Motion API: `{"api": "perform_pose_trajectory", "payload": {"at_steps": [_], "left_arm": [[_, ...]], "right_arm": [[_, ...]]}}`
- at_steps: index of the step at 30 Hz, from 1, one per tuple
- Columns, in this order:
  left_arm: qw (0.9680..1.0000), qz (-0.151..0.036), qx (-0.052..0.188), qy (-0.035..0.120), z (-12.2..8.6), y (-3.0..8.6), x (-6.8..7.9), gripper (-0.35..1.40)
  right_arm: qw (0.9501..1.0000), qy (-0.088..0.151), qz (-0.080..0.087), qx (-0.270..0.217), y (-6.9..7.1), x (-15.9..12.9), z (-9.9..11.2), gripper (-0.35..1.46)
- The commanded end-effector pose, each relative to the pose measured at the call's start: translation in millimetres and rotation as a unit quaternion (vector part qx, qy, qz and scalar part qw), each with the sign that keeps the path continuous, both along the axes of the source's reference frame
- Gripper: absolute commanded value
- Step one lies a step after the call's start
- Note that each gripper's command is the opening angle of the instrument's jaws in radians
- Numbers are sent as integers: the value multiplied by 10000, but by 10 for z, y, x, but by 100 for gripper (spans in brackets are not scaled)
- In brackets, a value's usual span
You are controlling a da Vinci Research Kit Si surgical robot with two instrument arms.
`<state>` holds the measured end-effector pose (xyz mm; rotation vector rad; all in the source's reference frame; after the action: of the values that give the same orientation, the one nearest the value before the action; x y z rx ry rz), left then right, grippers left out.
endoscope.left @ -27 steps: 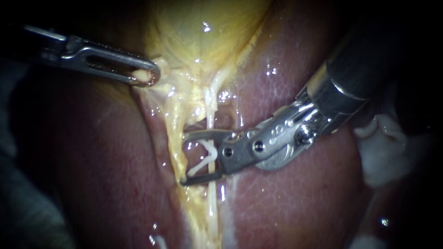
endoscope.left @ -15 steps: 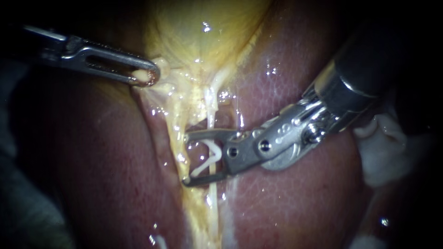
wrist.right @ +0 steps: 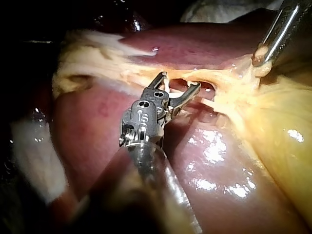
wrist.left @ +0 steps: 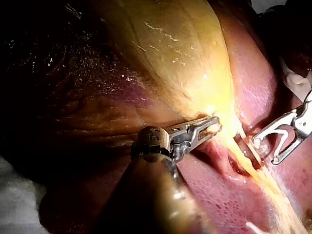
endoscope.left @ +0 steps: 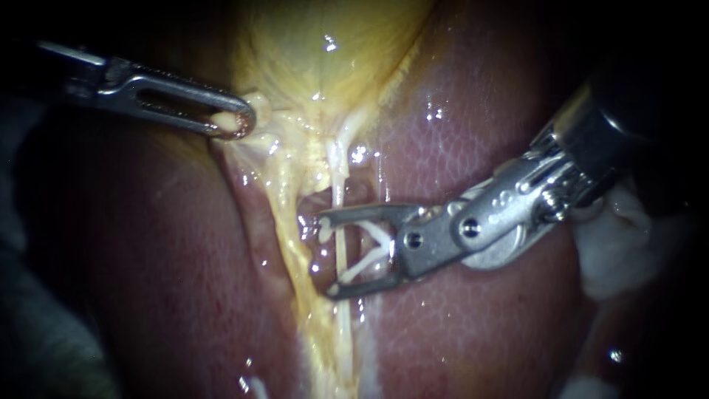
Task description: Clipping first clip left tube
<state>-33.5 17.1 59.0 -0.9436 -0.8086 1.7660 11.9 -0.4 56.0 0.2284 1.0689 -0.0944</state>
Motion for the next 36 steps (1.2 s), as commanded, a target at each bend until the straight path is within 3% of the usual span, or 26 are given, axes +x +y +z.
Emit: {"api": "perform_pose_trajectory", "payload": {"at_steps": [1, 8, 10, 13, 16, 20, 23, 30, 36], "left_arm": [[10000, 1, 0, -1, 0, 0, 0, -35], [10000, 1, 0, -1, 0, 0, 0, -35], [10000, 1, 0, -1, 0, 0, 0, -35], [10000, 1, 0, -1, 0, 0, 0, -35], [10000, 1, 0, -1, 0, 0, 0, -35], [10000, 1, 0, -1, 0, 0, 0, -35], [10000, 1, 0, -1, 0, 0, 0, -35], [10000, 1, 0, -1, 0, 0, 0, -35], [10000, 2, 0, -1, 0, 0, 0, -35]], "right_arm": [[10000, 0, 5, 9, 1, -1, -1, 50], [10000, 35, 16, 32, 4, -7, -8, 50], [9998, 29, 100, 159, 4, -7, -8, 50], [9971, 150, 280, 686, 5, -7, -8, 50], [9895, 338, 355, 1357, 5, -7, -7, 50], [9715, 402, 520, 2278, 5, -8, -4, 49], [9530, 418, 643, 2931, 3, -8, 1, 49], [9157, 291, 899, 3905, -2, -9, 9, 49], [8794, 237, 1176, 4607, -1, -10, 13, 48]]}}
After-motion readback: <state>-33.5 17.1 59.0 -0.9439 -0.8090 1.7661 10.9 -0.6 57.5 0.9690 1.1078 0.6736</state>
